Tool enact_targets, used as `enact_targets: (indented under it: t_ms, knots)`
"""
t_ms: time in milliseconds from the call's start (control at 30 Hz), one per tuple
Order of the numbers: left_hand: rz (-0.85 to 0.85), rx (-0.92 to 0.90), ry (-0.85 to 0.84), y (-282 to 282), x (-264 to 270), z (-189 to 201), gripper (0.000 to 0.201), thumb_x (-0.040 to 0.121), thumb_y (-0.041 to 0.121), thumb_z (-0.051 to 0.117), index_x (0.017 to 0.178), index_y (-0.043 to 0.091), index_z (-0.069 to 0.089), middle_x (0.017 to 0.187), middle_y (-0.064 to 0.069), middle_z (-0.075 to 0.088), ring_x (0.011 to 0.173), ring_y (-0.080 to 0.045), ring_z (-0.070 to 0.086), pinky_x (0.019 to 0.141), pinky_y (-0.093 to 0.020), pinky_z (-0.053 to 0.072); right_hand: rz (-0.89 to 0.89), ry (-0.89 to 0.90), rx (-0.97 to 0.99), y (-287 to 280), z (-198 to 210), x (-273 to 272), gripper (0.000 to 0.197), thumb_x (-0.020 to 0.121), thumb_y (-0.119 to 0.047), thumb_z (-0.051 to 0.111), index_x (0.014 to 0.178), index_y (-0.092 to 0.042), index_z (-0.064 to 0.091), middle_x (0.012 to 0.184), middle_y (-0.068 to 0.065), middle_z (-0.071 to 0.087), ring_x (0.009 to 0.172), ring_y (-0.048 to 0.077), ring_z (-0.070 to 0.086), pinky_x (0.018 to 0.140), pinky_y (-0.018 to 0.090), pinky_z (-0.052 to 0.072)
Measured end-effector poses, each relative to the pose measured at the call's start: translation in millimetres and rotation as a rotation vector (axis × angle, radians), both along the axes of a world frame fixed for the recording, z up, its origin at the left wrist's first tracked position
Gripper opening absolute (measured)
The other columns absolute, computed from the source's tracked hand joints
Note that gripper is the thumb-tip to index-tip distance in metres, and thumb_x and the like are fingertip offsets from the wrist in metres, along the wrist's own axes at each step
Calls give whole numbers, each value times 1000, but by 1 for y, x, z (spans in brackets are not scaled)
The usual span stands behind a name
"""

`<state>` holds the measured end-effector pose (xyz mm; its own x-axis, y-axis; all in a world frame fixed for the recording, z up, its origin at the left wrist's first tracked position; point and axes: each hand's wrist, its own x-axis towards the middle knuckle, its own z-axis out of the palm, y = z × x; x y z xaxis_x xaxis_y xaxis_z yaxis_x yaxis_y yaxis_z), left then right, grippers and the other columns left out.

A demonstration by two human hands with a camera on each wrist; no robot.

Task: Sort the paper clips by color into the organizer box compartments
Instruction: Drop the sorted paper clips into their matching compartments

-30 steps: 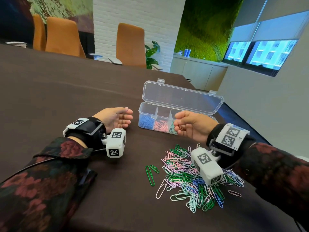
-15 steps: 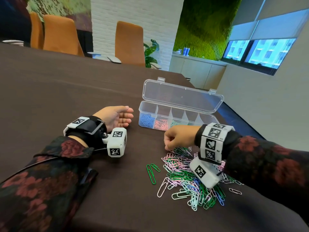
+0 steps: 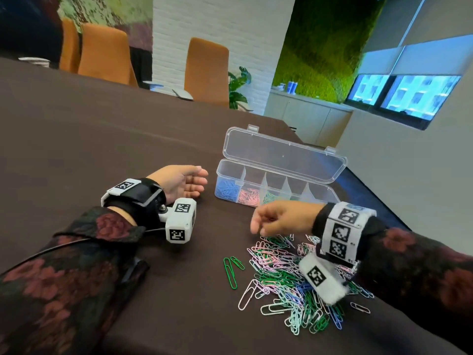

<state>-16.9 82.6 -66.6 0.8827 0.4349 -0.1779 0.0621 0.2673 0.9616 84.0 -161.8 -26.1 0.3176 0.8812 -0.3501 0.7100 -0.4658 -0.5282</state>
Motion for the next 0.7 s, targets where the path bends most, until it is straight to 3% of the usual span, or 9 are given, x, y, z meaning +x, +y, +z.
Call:
enact_targets:
  t_ms: [67, 133, 333, 533, 600, 700]
  knots:
    - [-2, 5, 2, 0, 0, 0, 21, 98, 24, 44, 95, 11, 60, 77, -3, 59, 53, -10, 59, 49, -18, 50, 187, -255, -158, 4, 0, -5, 21, 85, -3, 62, 98, -20, 61, 62, -9, 41, 48, -1, 40, 53, 15, 34]
    - [-4, 4, 2, 0, 0, -1, 21, 99, 24, 44, 95, 11, 60, 77, -3, 59, 53, -10, 59, 49, -18, 50, 229, -303, -201, 6, -1, -10, 26, 82, -1, 63, 101, -18, 59, 63, -7, 38, 54, 6, 37, 57, 21, 33]
    - [-6, -8, -3, -1, 0, 0, 21, 98, 24, 45, 94, 10, 60, 76, -3, 60, 51, -10, 59, 48, -18, 51, 218, -320, -192, 4, -2, -9, 18, 84, -15, 69, 82, -25, 55, 60, -8, 38, 53, 5, 36, 58, 23, 35]
    - [3, -7, -4, -2, -1, 1, 21, 98, 24, 45, 94, 10, 60, 76, -4, 60, 51, -10, 59, 48, -19, 50, 170, -350, -179, -4, -5, -4, 24, 87, -18, 65, 71, -26, 50, 52, -11, 44, 46, -1, 40, 52, 12, 31]
    - [1, -7, -6, -2, -2, 1, 21, 98, 24, 45, 94, 10, 60, 76, -4, 60, 52, -10, 59, 48, -19, 50, 135, -304, -147, -6, -7, -1, 24, 87, -17, 64, 71, -27, 51, 47, -17, 46, 45, 0, 40, 51, 11, 32]
    - [1, -7, -2, -2, -2, 2, 21, 98, 23, 45, 94, 10, 60, 77, -4, 60, 53, -10, 58, 48, -18, 50, 34, -150, -30, -10, -3, 1, 22, 88, -11, 62, 72, -22, 53, 52, -15, 49, 46, -4, 42, 52, 10, 34]
